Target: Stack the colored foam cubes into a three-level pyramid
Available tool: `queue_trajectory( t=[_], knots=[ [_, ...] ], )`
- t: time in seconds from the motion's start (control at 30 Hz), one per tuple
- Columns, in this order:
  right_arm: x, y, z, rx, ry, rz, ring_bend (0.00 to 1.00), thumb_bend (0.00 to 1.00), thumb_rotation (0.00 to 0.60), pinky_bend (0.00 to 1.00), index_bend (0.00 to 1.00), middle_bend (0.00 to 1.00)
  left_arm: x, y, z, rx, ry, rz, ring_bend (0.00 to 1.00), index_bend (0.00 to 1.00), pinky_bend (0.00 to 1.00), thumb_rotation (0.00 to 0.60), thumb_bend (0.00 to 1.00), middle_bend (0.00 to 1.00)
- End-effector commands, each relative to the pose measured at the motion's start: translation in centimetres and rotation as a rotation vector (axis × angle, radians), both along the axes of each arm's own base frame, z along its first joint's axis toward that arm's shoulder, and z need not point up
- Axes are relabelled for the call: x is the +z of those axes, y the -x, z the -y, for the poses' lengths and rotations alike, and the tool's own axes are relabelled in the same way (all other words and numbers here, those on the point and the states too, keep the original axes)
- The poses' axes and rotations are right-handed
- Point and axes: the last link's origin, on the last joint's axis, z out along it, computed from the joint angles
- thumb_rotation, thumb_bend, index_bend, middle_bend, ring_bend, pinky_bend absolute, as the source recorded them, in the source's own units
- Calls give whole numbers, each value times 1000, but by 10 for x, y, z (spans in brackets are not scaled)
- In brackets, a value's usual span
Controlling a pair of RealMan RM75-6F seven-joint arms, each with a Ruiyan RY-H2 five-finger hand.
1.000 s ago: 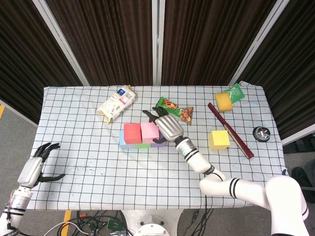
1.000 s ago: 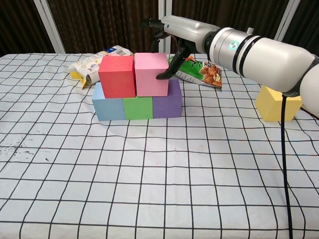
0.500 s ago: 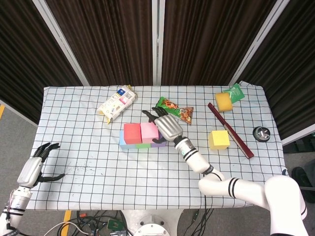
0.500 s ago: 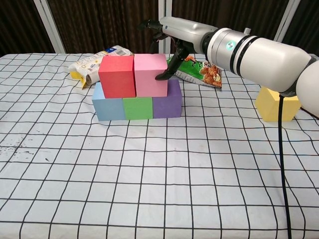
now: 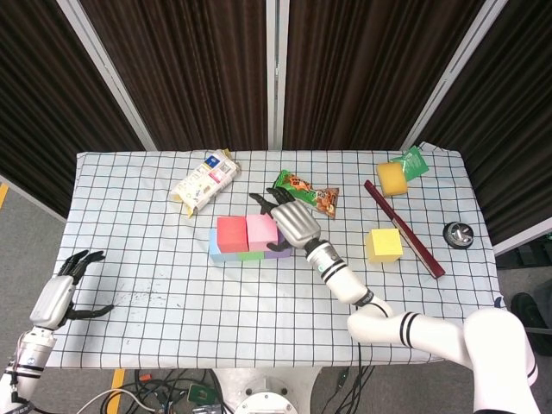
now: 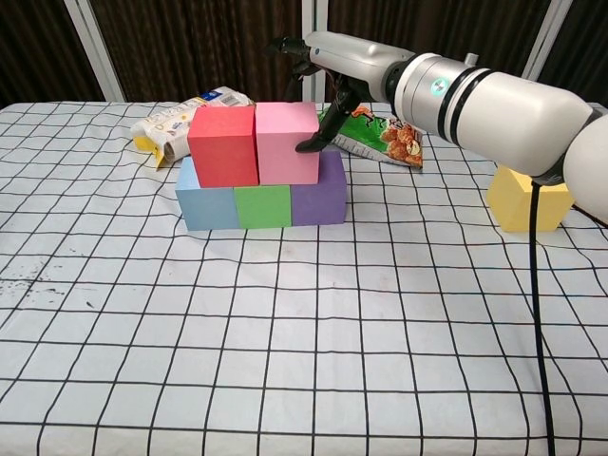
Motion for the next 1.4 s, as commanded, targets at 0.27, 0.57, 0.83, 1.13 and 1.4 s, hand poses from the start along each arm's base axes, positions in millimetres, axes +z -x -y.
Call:
queue_trajectory(
  t=[0.27,0.57,0.83,1.13,1.4],
  knots=[
    [-1,-1,0,-1,-3,2,0,180,600,0,0,405,-1,1,0,3,3,-3,27,112,11,600,0,160],
    [-1,-1,0,-1,-1,6,0,180,600,0,0,405,0,0,0,1,1,-4,28,111,10,600,0,160],
    [-2,-1,0,0,-5,3,0,180,600,0,0,405,0,0,-1,0,1,-3,27,112,11,600,0,160],
    [-4,0,0,-3,-6,-6,0,178,600,0,0,380,0,0,-1,1,0,-2,27,112,11,600,0,160],
    [-4,3,0,-11,-13,-14,0,126,600,0,0,321,-1,1,0,2,1,-2,27,112,10,600,0,159]
  ],
)
